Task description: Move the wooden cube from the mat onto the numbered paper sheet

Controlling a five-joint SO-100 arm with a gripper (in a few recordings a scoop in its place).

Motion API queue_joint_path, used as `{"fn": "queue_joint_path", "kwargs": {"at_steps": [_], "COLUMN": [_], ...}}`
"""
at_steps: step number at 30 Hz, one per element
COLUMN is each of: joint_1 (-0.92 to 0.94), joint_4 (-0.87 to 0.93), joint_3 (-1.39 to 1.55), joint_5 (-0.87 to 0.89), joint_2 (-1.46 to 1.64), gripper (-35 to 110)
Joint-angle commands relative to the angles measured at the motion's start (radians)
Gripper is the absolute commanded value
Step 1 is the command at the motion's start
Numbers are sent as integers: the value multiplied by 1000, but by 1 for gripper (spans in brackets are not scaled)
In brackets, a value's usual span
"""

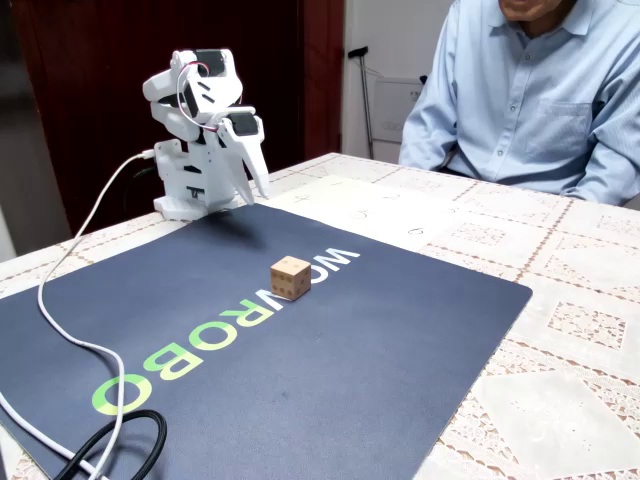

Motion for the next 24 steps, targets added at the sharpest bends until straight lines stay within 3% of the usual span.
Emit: {"fn": "queue_joint_path", "kwargs": {"at_steps": [1, 13, 24], "joint_1": [15, 21, 57], "joint_4": [14, 35, -58], "joint_3": [-60, -222, -532], "joint_5": [0, 77, 155], "joint_2": [-28, -204, -641], "gripper": [13, 19, 29]}}
